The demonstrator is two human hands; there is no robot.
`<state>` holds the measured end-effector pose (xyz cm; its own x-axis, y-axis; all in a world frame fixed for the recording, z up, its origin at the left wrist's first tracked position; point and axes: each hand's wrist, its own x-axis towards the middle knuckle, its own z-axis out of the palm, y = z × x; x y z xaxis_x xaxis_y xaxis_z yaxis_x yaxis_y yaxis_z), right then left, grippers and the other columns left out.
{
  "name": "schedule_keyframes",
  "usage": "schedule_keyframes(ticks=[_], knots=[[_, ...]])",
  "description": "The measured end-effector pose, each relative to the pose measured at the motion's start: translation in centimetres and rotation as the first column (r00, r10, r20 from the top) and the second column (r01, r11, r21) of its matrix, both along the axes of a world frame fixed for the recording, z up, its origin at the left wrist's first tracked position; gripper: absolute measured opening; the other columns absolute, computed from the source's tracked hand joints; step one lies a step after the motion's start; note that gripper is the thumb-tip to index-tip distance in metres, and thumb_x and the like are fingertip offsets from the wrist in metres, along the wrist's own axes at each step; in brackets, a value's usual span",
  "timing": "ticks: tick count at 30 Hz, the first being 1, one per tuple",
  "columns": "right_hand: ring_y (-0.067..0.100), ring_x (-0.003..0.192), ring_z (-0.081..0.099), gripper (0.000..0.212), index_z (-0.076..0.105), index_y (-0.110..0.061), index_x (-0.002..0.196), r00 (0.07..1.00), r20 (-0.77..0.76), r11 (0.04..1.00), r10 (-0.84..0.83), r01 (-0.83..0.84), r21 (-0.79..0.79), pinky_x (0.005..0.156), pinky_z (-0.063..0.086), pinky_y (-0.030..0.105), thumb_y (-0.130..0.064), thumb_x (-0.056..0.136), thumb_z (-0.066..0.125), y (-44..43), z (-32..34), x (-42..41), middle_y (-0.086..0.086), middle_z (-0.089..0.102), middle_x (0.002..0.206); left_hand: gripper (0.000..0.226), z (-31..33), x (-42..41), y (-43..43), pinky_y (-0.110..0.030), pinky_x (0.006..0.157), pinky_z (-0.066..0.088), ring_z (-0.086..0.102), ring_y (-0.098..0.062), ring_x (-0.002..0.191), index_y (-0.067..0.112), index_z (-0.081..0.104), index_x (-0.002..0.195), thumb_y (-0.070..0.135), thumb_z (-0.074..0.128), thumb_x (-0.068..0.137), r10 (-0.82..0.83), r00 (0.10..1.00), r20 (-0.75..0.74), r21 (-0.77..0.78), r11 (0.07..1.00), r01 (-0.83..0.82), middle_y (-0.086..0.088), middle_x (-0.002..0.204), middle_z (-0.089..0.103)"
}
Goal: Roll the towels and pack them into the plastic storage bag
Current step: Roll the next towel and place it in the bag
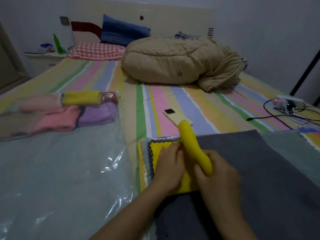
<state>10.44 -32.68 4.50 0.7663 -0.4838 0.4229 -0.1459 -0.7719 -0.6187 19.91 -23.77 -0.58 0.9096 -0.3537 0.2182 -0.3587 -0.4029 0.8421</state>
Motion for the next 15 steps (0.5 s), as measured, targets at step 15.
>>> schedule_keyframes(ticks=[15], knots=[[0.009,0.145,0.013,0.064,0.038,-0.032,0.142,0.810,-0.266,0.845,0.522,-0.535,0.029,0.118,0.008,0.037,-0.042,0.080,0.026,5.8,-2.0,-0.4,-0.017,0.027,0.150,0.081,2.9,4.1,7.7,-0.045,0.087,0.054,0.064,-0.028,0.099,0.018,0.034,0.142,0.024,0.080,0.076,0.123,0.948,-0.295,0.051,0.992,-0.113,-0.008,0.105,0.060]])
